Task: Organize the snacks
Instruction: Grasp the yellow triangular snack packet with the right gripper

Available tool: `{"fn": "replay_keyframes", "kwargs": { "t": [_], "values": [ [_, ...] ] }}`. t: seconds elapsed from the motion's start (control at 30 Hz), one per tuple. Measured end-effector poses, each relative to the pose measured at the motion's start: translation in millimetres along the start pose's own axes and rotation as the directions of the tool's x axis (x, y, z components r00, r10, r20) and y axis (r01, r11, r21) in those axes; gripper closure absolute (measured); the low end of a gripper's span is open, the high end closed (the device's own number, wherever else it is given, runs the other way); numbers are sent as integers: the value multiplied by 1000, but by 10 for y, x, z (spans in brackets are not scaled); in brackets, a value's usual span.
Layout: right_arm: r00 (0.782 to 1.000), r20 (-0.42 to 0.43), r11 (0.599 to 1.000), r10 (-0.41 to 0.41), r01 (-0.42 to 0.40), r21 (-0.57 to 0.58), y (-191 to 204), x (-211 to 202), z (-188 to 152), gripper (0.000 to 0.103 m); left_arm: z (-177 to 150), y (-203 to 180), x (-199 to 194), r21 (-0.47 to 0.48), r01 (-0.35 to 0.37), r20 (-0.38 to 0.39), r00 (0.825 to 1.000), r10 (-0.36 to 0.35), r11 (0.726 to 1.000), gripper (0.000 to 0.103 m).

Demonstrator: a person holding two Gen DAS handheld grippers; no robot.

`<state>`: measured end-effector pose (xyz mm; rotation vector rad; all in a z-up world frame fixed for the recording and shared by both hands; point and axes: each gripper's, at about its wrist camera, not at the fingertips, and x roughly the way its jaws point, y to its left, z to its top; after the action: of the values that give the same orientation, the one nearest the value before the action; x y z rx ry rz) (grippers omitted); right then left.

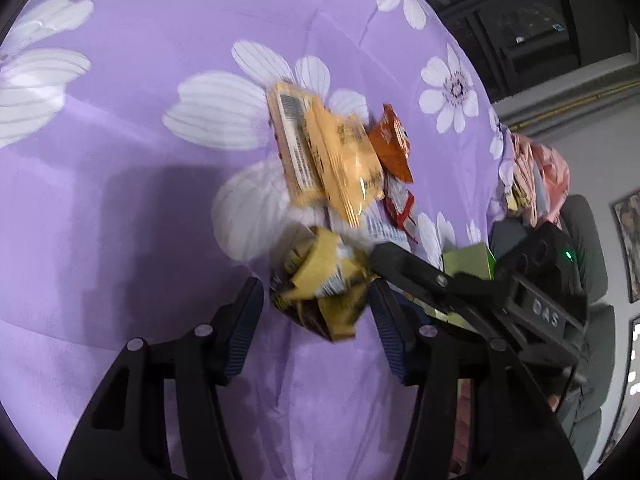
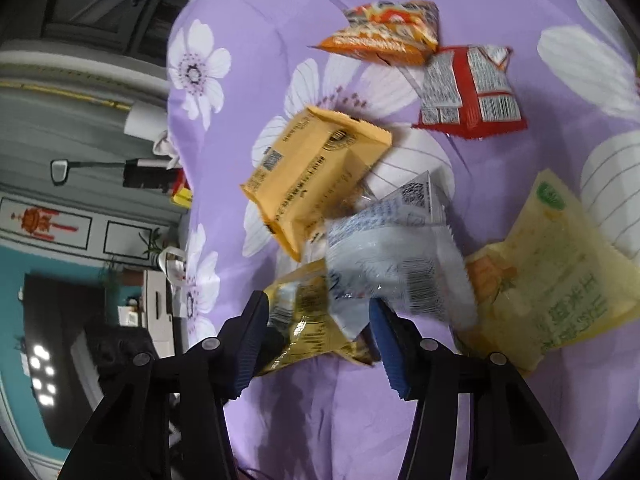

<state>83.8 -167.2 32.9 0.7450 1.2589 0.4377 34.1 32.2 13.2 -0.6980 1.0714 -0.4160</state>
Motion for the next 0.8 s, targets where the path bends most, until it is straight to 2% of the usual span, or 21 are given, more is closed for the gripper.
{"fn": "replay_keyframes", "kwargs": {
  "t": [0.07, 0.17, 0.27, 0.4, 0.5, 0.6, 0.63, 0.73, 0.8],
  "values": [
    [1000, -8, 1000, 20, -20, 18, -29, 19, 6, 48, 4, -11, 20, 10, 11, -2, 1000, -11, 1000, 49],
    [998, -19, 998, 54, -53, 43, -38, 0, -16, 48, 7, -9, 55, 21, -15, -3, 1000, 16, 1000, 49],
    [999, 13, 999, 47, -47, 1, 54, -127, -40, 48, 23, 14, 84, 5, -13, -10, 1000, 13, 1000, 48],
    [996, 17, 996, 84, -83, -39, 183, -147, -48, 48, 17, -2, 110, 32, -53, -4, 999, 53, 998, 46],
    [1000, 9, 998, -5, 5, -56, 234, -22, -47, 48, 23, 15, 115, 29, -52, -2, 999, 52, 998, 47],
    [992, 14, 990, -125, 125, -58, 247, 108, -8, 48, 30, 41, 138, 23, -41, -6, 999, 41, 999, 47],
    [990, 3, 989, -140, 140, -52, 220, 164, 6, 48, 34, 48, 146, 21, -38, -6, 999, 38, 999, 47],
    [996, -71, 998, -57, 56, -22, 161, 302, 28, 48, 42, 63, 126, 15, -39, -5, 999, 39, 999, 53],
    [996, -65, 997, -62, 60, -43, 195, 302, 11, 48, 48, 62, 101, 23, -30, -5, 1000, 30, 999, 56]
  ]
}}
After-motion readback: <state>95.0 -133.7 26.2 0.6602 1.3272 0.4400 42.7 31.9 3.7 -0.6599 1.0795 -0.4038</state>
